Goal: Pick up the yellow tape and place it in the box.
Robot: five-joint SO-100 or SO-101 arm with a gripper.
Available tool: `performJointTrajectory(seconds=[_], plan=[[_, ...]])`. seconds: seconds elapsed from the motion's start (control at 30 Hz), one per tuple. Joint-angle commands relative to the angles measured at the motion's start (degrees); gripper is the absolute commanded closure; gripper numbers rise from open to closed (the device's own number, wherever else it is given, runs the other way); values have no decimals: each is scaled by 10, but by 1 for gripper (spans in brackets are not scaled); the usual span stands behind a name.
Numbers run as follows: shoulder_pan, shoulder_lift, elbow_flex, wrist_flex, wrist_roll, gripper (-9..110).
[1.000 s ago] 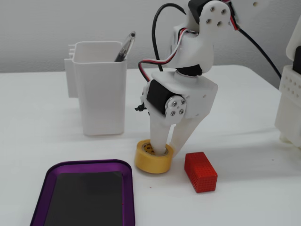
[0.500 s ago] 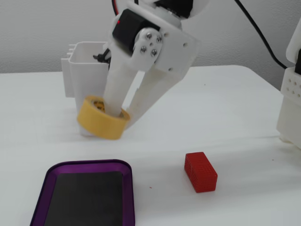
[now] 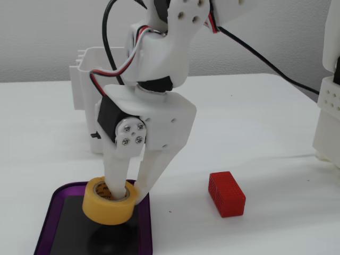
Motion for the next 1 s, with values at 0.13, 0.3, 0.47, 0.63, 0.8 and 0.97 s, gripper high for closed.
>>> performJointTrajectory(seconds=[0.13,0.3,0.47,0.63,0.8,0.97], plan=[[4,10,-26,3,-3,99],[4,25,-47,35,-3,88],[5,90,-100,111,-3,87],[5,205,-152,195,-3,87],[7,334,-127,248,-1,87],[47,447,-2,260,-4,87]])
